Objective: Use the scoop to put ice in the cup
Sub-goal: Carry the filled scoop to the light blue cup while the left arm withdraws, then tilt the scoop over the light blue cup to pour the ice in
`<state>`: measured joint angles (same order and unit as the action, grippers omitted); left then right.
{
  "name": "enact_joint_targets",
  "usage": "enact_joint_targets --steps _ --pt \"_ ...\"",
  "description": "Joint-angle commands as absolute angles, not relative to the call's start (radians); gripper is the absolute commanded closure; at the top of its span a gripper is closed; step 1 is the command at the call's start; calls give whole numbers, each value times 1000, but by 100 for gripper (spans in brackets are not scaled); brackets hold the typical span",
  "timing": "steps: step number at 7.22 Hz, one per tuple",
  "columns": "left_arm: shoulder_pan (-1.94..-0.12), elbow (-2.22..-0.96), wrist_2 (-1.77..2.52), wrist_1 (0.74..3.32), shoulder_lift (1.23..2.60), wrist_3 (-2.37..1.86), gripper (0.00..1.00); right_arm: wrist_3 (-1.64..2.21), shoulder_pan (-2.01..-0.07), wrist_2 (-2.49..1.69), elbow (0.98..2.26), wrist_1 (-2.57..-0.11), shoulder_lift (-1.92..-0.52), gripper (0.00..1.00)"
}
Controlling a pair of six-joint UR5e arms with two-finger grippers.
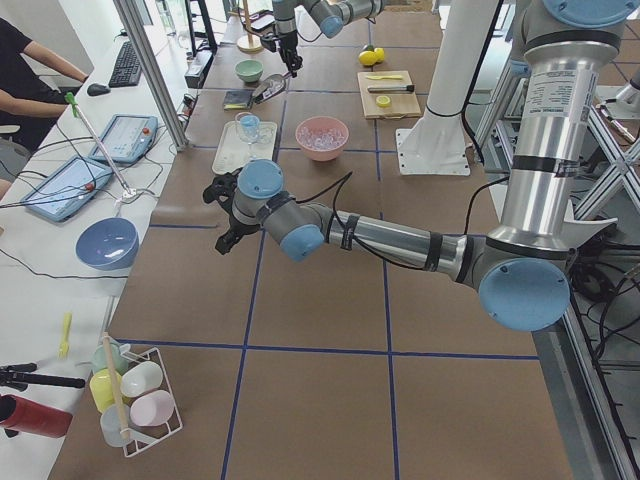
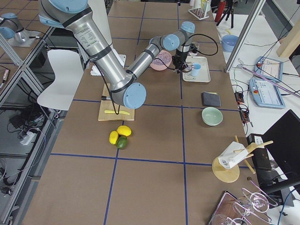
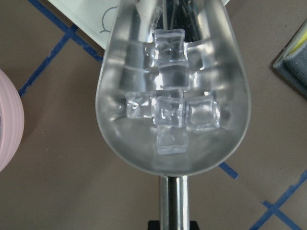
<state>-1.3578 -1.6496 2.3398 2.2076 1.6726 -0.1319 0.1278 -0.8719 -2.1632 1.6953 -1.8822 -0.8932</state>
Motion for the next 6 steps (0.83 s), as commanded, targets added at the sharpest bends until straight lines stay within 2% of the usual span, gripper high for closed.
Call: enact_joint_targets --steps 1,6 --pt "-1359 -1649 2339 2207 1669 -132 0 127 -858 -2160 1666 -1951 -839 100" --pt "-1359 -1647 2339 2209 1666 -132 0 127 -854 -2160 1505 -2031 -682 100"
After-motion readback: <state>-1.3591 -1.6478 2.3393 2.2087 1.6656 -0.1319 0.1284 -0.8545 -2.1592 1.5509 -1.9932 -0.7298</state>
